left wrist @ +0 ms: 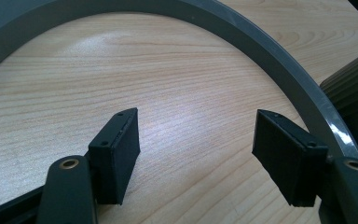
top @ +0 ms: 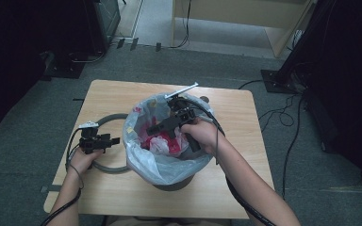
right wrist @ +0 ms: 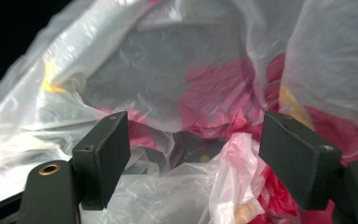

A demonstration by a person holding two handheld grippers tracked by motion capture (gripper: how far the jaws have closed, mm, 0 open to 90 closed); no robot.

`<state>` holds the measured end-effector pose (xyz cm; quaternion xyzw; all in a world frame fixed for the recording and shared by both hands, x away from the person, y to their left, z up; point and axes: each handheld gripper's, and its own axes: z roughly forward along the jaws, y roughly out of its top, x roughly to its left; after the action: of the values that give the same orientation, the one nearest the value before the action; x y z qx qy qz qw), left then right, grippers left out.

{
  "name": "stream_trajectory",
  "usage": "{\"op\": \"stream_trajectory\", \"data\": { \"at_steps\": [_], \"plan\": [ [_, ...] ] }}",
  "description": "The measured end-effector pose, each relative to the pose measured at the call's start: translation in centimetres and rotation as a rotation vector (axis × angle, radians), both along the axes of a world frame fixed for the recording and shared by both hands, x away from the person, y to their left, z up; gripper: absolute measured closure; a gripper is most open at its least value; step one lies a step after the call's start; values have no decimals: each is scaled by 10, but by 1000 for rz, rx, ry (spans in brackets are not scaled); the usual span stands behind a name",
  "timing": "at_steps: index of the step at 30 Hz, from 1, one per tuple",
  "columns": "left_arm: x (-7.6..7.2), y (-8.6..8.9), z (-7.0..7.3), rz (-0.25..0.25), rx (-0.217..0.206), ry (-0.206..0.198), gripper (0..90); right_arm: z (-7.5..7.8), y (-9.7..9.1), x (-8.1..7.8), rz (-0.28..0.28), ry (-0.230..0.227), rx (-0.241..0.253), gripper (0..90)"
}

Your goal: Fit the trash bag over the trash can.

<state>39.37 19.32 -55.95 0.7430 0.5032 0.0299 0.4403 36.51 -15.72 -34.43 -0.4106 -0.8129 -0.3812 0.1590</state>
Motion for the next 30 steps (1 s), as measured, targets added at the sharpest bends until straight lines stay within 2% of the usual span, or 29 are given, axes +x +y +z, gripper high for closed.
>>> {"op": "stream_trajectory", "data": {
  "at_steps": [4, 10, 14, 24, 30],
  "plan": [
    [0, 0, 0, 4, -6, 3, 321, 8, -8, 2, -26, -18, -20, 247],
    [0, 0, 0, 4, -4, 2, 321, 17, -23, 3, -53, -16, -30, 245],
    [0, 0, 0, 4, -4, 1, 321, 23, -31, 3, -57, -33, -52, 244],
    [0, 1, 0, 4, -7, 2, 321, 37, -51, 2, -90, -32, -37, 238],
    [0, 1, 0, 3, -5, 1, 321, 46, -66, 0, -104, -49, -31, 238]
  ]
}}
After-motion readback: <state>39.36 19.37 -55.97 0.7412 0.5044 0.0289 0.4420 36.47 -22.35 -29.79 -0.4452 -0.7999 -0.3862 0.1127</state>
